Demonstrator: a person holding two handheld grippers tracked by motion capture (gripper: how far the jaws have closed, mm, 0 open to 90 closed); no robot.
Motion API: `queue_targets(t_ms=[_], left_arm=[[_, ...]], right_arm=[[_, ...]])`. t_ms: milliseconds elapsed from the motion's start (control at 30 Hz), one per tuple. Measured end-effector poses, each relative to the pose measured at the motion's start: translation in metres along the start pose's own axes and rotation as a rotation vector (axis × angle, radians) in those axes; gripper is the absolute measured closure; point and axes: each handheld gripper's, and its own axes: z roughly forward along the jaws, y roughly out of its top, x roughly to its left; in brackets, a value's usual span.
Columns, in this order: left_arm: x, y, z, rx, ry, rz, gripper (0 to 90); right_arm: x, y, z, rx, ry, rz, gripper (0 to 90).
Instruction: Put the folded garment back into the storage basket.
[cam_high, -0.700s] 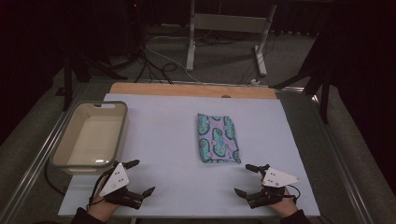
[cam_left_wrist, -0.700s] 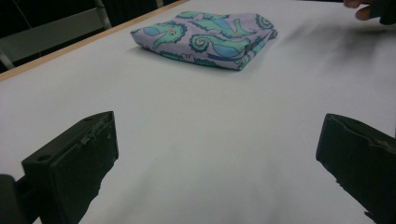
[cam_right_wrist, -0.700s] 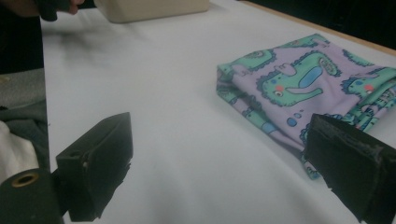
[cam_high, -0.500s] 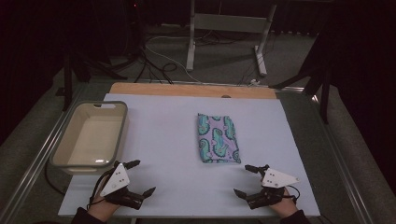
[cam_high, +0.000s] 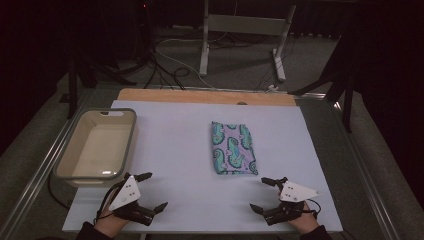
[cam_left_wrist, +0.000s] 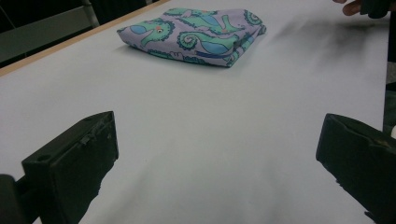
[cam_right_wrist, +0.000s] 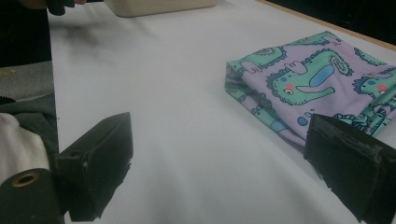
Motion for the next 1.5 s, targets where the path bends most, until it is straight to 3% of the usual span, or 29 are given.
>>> queue_targets(t_ms=[400, 700, 1200, 1500], left_arm=[[-0.001, 0.010, 0.000, -0.002, -0.019, 0.012, 0.0], [0.000, 0.027, 0.000, -0.001, -0.042, 0.031, 0.0], [0.003, 0.056, 0.003, 0.001, -0.090, 0.066, 0.0], [0.008, 0.069, 0.008, 0.005, -0.111, 0.068, 0.0]], right_arm=[[0.001, 0.012, -0.007, 0.000, -0.004, 0.013, 8.0], [0.007, 0.031, -0.016, -0.016, -0.006, -0.012, 8.0], [-0.007, 0.066, -0.037, -0.073, -0.070, -0.055, 8.0], [-0.014, 0.080, -0.036, -0.095, -0.087, -0.063, 8.1]])
